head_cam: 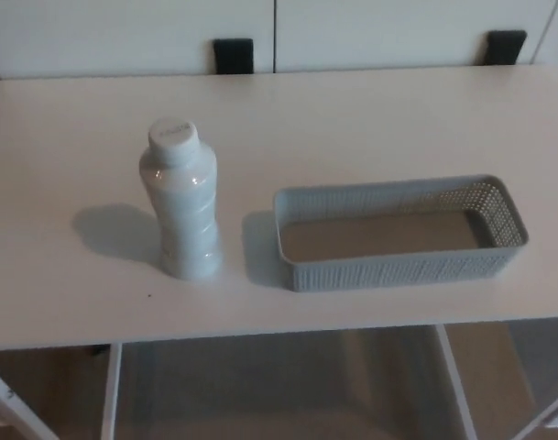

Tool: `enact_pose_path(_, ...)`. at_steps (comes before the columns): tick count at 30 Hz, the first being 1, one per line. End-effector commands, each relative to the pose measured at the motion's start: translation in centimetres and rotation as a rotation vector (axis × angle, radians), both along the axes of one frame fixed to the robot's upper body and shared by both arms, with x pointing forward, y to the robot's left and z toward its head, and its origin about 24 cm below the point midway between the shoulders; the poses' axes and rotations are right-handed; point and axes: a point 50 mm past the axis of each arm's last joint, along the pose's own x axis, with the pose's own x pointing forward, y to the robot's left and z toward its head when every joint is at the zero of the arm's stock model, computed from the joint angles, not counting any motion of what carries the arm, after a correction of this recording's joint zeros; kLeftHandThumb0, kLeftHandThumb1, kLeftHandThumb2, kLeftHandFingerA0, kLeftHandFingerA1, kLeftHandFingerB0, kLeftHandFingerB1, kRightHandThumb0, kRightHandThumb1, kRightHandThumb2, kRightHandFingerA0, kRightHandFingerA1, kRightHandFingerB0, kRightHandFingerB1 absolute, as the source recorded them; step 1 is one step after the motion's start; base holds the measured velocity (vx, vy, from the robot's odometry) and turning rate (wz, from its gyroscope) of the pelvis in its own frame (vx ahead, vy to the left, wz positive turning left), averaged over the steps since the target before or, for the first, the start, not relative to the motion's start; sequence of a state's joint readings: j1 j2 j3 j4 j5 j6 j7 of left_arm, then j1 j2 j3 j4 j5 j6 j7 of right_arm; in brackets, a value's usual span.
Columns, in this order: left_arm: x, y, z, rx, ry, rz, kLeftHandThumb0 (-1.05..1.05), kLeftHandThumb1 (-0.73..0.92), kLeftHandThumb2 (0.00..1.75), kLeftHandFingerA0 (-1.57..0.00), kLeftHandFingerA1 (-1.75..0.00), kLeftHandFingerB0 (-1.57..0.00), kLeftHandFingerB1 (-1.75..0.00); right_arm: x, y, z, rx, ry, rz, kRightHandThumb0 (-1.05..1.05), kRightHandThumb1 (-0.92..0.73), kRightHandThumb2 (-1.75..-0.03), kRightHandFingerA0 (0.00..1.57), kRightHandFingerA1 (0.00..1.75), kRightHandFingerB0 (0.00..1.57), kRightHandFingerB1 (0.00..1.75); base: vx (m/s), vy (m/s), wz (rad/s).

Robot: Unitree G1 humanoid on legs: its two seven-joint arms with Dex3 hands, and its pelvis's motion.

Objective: The robot walk up to a desk on which a bottle is kept on the left hand side and a container is kept on the right hand side. The robot uses its left hand to pick up the bottle and places it in the container.

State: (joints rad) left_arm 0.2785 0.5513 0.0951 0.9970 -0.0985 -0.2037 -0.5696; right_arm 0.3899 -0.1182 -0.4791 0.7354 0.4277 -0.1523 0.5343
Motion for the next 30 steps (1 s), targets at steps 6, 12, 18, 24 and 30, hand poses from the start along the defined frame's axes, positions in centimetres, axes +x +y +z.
enact_pose_path(6,1.2,0.5,0.7,0.017,-0.024,-0.023,-0.38,0.77,0.62,-0.22,-0.36,-0.31,-0.41,0.6,-0.2,0.2,-0.001,-0.027,-0.018,-0.16,-0.50,-0.56,0.44,0.61,0.15,0.38,-0.06,-0.175,0.26)
enact_pose_path(12,5.9,4.3,7.2,-0.065,-0.698,0.508,-0.36,0.59,0.67,-0.12,-0.40,-0.05,-0.22,0.8,0.1,0.2,-0.057,0.012,0.026,-0.15,-0.52,-0.55,0.50,0.60,0.21,0.38,-0.01,0.004,0.11)
enact_pose_path(18,6.4,3.3,8.5,-0.105,-0.799,0.431,-0.28,0.65,0.62,-0.17,-0.40,-0.08,-0.23,1.0,-0.1,0.1,-0.048,0.002,0.026,-0.14,-0.35,-0.83,0.53,0.71,0.09,0.50,-0.03,0.221,0.04)
enact_pose_path(24,4.7,3.6,7.4,-0.115,-0.709,0.460,-0.23,0.69,1.09,0.00,-0.50,-0.01,-0.51,1.1,0.1,0.0,-0.048,0.004,0.019,-0.11,-0.36,-0.83,0.57,0.72,0.08,0.49,0.02,0.390,0.04)
enact_pose_path(30,5.7,3.6,8.2,-0.107,-0.766,0.459,-0.32,0.62,0.68,-0.12,-0.40,-0.05,-0.23,1.8,0.5,0.3,-0.053,-0.005,0.032,-0.11,-0.36,-0.83,0.50,0.70,0.08,0.49,0.00,-0.058,0.09)
